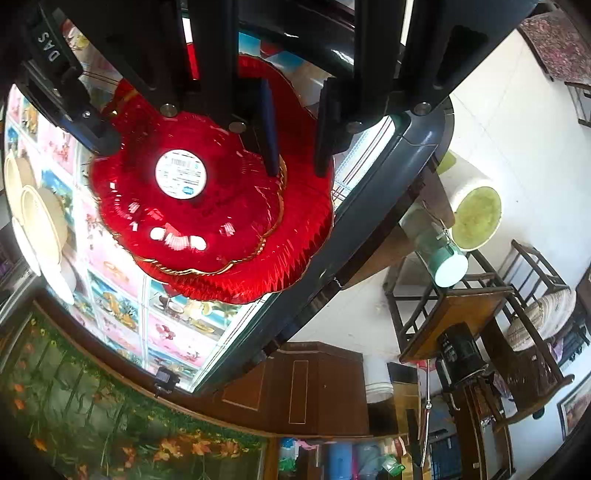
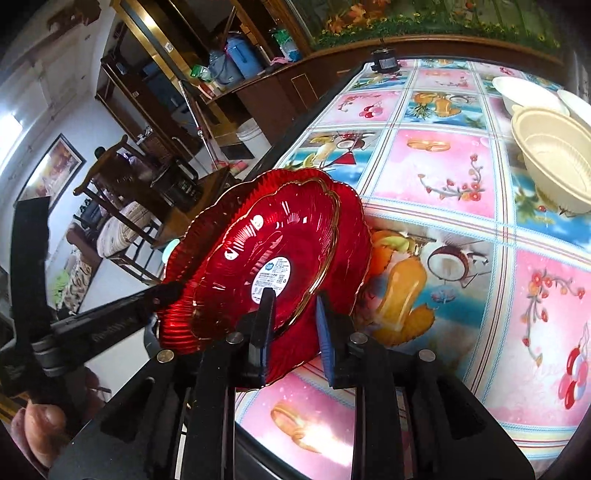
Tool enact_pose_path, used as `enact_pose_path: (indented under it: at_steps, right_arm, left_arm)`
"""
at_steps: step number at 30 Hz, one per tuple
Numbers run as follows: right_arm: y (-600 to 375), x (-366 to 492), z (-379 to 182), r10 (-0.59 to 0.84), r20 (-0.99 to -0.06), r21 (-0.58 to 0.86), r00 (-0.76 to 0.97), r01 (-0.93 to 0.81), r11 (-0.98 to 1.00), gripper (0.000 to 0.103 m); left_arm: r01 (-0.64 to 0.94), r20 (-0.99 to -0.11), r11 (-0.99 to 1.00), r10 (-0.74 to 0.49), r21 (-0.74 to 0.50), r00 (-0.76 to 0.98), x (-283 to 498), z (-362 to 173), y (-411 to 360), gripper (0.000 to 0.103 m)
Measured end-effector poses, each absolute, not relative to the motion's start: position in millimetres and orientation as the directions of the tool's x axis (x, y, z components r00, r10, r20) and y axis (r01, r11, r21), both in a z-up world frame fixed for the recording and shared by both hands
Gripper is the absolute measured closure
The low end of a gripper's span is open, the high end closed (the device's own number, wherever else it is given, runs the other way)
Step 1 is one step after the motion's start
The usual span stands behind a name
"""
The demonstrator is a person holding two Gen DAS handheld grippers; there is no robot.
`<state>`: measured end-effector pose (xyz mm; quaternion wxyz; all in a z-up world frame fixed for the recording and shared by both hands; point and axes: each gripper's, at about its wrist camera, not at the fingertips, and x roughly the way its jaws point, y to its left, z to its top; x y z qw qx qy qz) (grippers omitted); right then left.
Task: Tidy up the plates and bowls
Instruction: 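Lift the small red plate and lower it onto the large red plates, then open the left gripper and move it toward the beige bowls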
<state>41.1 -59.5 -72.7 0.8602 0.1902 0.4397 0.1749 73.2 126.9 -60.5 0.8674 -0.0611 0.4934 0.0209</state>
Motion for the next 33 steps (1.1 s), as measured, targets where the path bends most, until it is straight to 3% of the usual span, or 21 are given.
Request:
enact_pose_path:
  at_steps: [9, 19, 21, 23, 25, 28, 31, 33]
  right_arm:
    - [-61.2, 40.4, -64.0, 0.437, -0.714, 0.431, 0.547, -0.147, 0.890, 0.080]
    - [-85.9, 28.9, -44.1, 0.467, -0.626, 0.481, 0.624, -0.163, 0.861, 0.080]
    - [-95.2, 25.0, -39.6, 0.460, -0.599, 0.477, 0.656, -0.169, 0.862, 0.080]
    - [-98.9, 23.5, -39.1, 0.457, -0.591, 0.477, 0.665, -0.169, 0.863, 0.080]
    - [-107.4, 21.1, -39.3, 0.450, -0.579, 0.476, 0.680, -0.166, 0.864, 0.080]
    - [-130.5, 16.9, -44.0, 0.433, -0.560, 0.488, 0.707, -0.141, 0.861, 0.079]
    - [-151.8, 11.9, -47.5, 0.401, -0.551, 0.495, 0.732, -0.101, 0.863, 0.060]
    - [-170.2, 8.0, -50.0, 0.380, -0.538, 0.503, 0.752, -0.075, 0.861, 0.059]
  left_arm:
    - [-0.096, -0.854, 0.991, -0.032, -0.095, 0.520, 68.8, -59.6, 124.8, 0.084]
    - [-0.130, -0.774, 0.991, 0.092, 0.012, 0.627, 54.4, -39.0, 115.6, 0.082]
    - [-0.134, -0.739, 0.990, 0.121, 0.042, 0.663, 49.3, -32.7, 109.0, 0.075]
    - [-0.131, -0.703, 0.989, 0.145, 0.074, 0.697, 43.8, -27.4, 99.8, 0.051]
    - [-0.131, -0.673, 0.987, 0.157, 0.090, 0.723, 40.5, -23.4, 93.1, 0.037]
    - [-0.102, -0.623, 0.990, 0.141, 0.098, 0.769, 33.2, -16.1, 79.4, 0.027]
    - [-0.070, -0.607, 0.993, 0.115, 0.097, 0.786, 31.7, -12.6, 67.0, 0.024]
    - [-0.050, -0.610, 0.994, 0.100, 0.099, 0.786, 33.0, -11.3, 57.5, 0.024]
